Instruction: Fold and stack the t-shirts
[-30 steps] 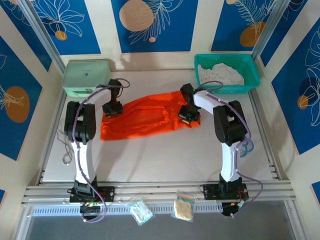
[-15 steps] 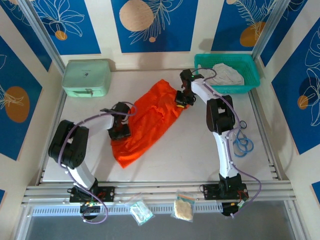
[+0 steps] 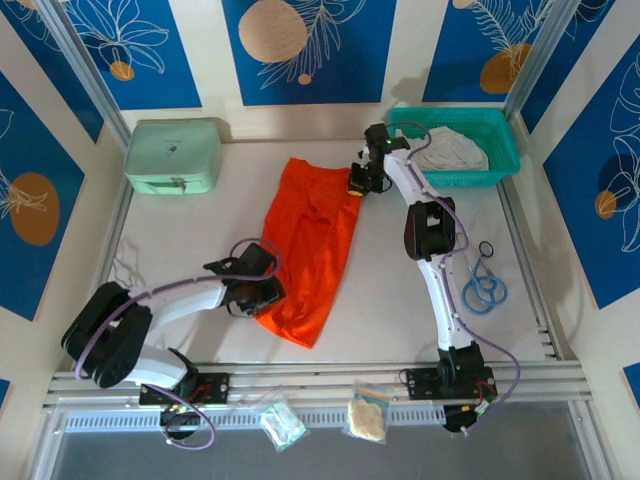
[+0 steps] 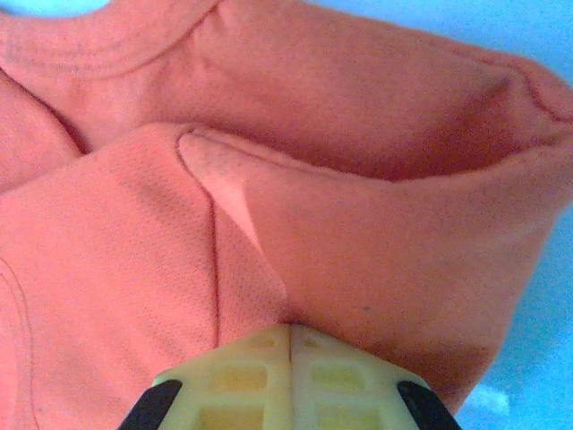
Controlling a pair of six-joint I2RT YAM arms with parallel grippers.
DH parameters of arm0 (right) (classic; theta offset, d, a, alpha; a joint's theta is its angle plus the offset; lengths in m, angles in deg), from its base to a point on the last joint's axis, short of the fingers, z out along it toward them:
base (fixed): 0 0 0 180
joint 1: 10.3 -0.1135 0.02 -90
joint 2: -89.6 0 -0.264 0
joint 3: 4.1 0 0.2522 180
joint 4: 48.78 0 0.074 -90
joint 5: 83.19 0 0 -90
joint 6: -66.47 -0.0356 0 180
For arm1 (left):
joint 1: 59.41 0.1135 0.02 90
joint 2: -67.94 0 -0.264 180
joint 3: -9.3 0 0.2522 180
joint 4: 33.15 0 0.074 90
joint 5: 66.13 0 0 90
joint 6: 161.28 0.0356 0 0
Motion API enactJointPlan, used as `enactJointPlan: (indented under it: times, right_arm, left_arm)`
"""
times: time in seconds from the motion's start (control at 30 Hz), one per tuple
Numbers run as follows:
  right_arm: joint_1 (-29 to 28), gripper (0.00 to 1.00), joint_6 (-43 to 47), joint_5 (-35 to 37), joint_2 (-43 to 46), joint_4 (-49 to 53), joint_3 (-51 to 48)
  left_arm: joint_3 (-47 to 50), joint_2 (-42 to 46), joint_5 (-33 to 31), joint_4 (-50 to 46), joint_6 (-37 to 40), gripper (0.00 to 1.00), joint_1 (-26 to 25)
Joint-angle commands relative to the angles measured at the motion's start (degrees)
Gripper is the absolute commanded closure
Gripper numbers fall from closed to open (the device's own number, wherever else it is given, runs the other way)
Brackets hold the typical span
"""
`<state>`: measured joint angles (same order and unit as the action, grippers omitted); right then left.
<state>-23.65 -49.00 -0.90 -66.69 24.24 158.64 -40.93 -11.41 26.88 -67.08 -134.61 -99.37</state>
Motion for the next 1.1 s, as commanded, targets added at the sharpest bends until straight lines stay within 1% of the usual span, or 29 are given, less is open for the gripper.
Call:
enactJointPlan:
  times: [0.0, 0.1, 0.13, 0.23, 0.3, 0.37, 0.47, 0.57, 0.6, 0.63, 0.67, 0.7, 0.77, 0.83, 0.9, 0.97, 1.07]
  right_arm:
    - [0.12, 1.00, -0.20, -4.12, -2.70, 1.30, 4.54]
    - [0.16, 1.00, -0.68, -4.36, -1.44, 1.59, 5.52]
    - [0.24, 1.00, -0.47, -3.87, -0.25, 1.79, 5.24]
    - [0.02, 1.00, 0.55, -1.26, 5.61, 2.08, 2.21]
    - [-0.27, 1.00, 1.22, 1.25, 11.13, 1.74, -2.31]
    - [-1.05, 1.00, 1.41, 4.63, 17.85, 1.15, -9.12]
    - [-3.08, 1.00, 0.00, 7.92, 29.29, -2.05, -24.88]
    - [-6.26, 1.00, -3.40, 9.27, 39.69, -7.82, -41.59]
    - [-7.25, 1.00, -4.36, 9.32, 42.08, -9.30, -46.06]
    - [-8.37, 1.00, -5.80, 9.80, 44.20, -10.27, -50.23]
    - [-9.43, 1.00, -7.40, 10.51, 45.93, -11.00, -53.85]
    - [-10.19, 1.00, -8.45, 10.60, 47.00, -11.86, -56.50]
    - [-11.57, 1.00, -11.09, 10.70, 48.00, -13.62, -61.21]
    - [-12.22, 1.00, -12.43, 10.39, 47.05, -15.40, -63.30]
    - [-12.24, 1.00, -13.01, 9.84, 44.36, -15.58, -62.68]
    - [-12.32, 1.00, -13.04, 11.03, 41.09, -15.25, -60.65]
    - [-12.18, 1.00, -12.56, 12.71, 36.94, -14.83, -56.97]
  left_arm:
    - [4.21, 2.65, 1.39, -2.82, -8.42, 0.44, -3.27]
    - [4.63, 7.66, 0.35, -4.88, -10.83, 0.43, -5.71]
    - [4.00, 9.77, -0.73, -7.25, -10.94, 0.43, -6.27]
    - [1.07, 15.43, -3.97, -15.19, -10.18, 0.36, -6.55]
    - [-0.98, 18.82, -6.51, -19.74, -9.39, 0.31, -6.49]
    - [-2.86, 21.27, -8.82, -22.57, -8.41, 0.25, -6.48]
    - [-3.88, 22.24, -11.75, -23.55, -6.78, 0.23, -5.82]
    - [-3.49, 19.65, -12.15, -21.41, -4.06, 0.30, -3.23]
    - [-3.29, 18.39, -11.43, -19.85, -2.91, 0.33, -2.07]
    - [-2.88, 16.62, -9.95, -17.55, -1.12, 0.38, -0.52]
    - [-2.59, 14.58, -8.10, -14.99, 0.55, 0.43, 1.20]
    - [-2.47, 12.55, -6.61, -12.97, 1.77, 0.47, 2.44]
    - [-3.24, 7.50, -4.04, -9.70, 4.11, 0.56, 4.46]
    - [-4.60, 2.79, -2.84, -8.40, 5.53, 0.63, 4.81]
    - [-4.91, -0.54, -0.77, -6.05, 5.86, 0.67, 4.68]
    - [-3.44, -1.97, 0.76, -3.13, 5.01, 0.68, 4.34]
    - [-0.88, -1.80, 0.39, -1.49, 3.15, 0.68, 3.29]
